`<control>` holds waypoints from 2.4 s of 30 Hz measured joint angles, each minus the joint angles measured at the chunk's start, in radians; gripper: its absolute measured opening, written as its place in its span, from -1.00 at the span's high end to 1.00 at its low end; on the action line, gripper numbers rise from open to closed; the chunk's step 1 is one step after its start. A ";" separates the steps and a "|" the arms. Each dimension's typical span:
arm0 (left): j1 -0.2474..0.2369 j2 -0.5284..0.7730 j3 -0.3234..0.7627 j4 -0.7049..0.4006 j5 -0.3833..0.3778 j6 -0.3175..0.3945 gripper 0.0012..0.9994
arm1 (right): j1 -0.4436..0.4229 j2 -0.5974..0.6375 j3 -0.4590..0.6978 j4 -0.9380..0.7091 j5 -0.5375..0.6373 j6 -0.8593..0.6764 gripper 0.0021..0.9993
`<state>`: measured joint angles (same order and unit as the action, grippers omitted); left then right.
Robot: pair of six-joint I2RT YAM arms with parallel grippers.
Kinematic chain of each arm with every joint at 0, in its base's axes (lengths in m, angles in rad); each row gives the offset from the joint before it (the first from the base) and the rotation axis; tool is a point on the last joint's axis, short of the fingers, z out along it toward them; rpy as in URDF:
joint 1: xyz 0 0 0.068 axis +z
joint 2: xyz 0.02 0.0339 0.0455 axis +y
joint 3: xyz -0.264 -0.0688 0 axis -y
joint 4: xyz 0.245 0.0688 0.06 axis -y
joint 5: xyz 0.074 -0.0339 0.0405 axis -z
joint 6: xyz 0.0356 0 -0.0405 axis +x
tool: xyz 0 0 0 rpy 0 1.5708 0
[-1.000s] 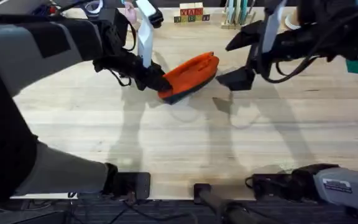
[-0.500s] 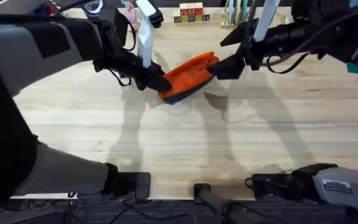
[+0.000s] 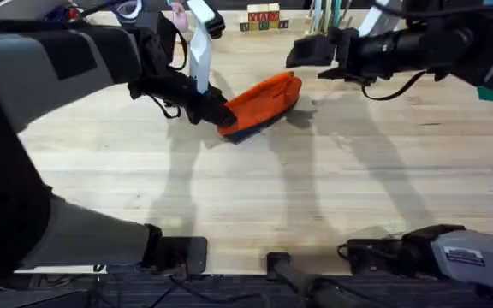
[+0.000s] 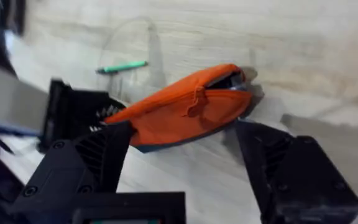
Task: Unzip the bag, pick up the pens from the table one at a time and place them inside, then zip the bag closed.
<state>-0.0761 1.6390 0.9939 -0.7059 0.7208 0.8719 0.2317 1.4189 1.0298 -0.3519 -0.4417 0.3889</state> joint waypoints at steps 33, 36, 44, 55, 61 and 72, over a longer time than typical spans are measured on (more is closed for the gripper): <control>0.000 0.000 0.000 0.000 -0.001 0.000 0.92 | 0.051 0.028 0.002 -0.020 0.128 0.559 -1.00; 0.000 0.000 0.000 0.000 -0.001 0.000 0.92 | 0.059 0.075 0.002 -0.018 0.136 0.544 -0.99; 0.000 0.000 0.000 0.000 -0.001 0.000 0.92 | 0.087 0.174 0.002 0.051 0.142 0.522 -0.97; 0.000 0.000 0.000 0.000 -0.001 0.000 0.92 | 0.124 0.217 0.002 0.095 0.142 0.519 -0.66; 0.000 0.000 0.000 0.000 -0.001 0.000 0.92 | 0.126 0.217 0.007 0.098 0.142 0.518 -0.32; -0.002 0.000 0.000 0.001 -0.003 0.000 0.92 | 0.126 0.217 0.008 0.097 0.142 0.519 0.45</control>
<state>-0.0784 1.6390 0.9939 -0.7048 0.7181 0.8722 0.3580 1.6360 1.0382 -0.2546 -0.2993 0.9077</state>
